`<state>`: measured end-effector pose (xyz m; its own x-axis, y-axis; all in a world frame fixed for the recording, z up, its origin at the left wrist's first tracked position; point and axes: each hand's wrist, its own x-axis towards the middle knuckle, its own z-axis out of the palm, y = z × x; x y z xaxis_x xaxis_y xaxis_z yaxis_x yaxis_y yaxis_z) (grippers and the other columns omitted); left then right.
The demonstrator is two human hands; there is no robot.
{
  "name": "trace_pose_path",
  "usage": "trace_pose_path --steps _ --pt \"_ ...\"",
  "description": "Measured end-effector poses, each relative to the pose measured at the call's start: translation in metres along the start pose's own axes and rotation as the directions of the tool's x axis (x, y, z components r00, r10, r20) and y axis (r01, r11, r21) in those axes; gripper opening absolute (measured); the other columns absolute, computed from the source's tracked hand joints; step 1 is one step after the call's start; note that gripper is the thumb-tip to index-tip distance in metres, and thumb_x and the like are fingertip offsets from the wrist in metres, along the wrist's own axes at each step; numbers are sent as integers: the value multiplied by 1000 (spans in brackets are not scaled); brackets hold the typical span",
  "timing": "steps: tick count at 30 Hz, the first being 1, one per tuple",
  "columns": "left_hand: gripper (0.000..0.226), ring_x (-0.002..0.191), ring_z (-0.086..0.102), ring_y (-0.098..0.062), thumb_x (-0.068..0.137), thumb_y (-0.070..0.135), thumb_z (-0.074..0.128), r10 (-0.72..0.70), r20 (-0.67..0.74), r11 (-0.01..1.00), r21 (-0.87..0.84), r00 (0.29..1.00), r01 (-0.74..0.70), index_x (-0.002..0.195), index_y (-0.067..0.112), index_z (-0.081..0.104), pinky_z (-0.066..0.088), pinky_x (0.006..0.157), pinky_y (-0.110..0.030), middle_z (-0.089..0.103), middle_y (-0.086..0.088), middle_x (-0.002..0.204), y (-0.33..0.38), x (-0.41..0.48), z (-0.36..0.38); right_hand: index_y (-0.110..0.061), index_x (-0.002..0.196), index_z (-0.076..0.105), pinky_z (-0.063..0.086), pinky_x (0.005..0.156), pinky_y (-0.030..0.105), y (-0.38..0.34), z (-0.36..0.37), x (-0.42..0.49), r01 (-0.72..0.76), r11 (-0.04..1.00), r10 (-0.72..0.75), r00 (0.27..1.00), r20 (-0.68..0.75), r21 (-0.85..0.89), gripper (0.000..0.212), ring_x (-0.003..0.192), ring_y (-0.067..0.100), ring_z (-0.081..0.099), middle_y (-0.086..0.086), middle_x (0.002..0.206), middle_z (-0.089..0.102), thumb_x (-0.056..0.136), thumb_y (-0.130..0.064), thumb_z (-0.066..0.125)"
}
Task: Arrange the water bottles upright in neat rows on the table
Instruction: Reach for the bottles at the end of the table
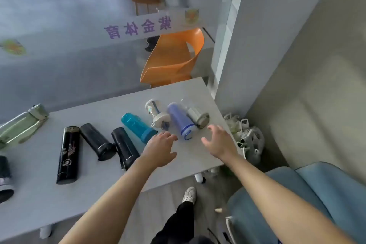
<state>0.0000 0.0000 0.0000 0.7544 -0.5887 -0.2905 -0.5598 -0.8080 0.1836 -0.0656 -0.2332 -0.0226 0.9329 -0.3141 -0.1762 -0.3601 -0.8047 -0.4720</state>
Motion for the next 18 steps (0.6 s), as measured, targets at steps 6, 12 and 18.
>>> trace_pose_path --steps 6,12,18 --pt "60 157 38 -24 102 30 72 212 -21 972 104 977 -209 158 34 52 26 132 -45 46 3 167 -6 79 4 -6 159 40 43 113 40 2 4 89 -170 983 172 985 -21 68 91 139 38 53 19 154 47 89 -47 82" --pt "71 154 45 -27 90 15 82 268 -29 959 100 963 -264 155 29 57 34 127 -43 51 0 165 -24 120 13 -10 165 35 40 120 40 22 40 143 -239 964 211 953 217 114 116 148 34 47 18 162 47 77 -63 88" --pt "81 125 60 -29 74 19 95 366 -41 915 201 930 -351 148 28 63 52 111 -41 62 -4 138 -23 149 26 -13 160 36 45 109 36 41 29 131 -177 967 163 983 86 186 108 133 34 57 16 150 50 74 -49 91"
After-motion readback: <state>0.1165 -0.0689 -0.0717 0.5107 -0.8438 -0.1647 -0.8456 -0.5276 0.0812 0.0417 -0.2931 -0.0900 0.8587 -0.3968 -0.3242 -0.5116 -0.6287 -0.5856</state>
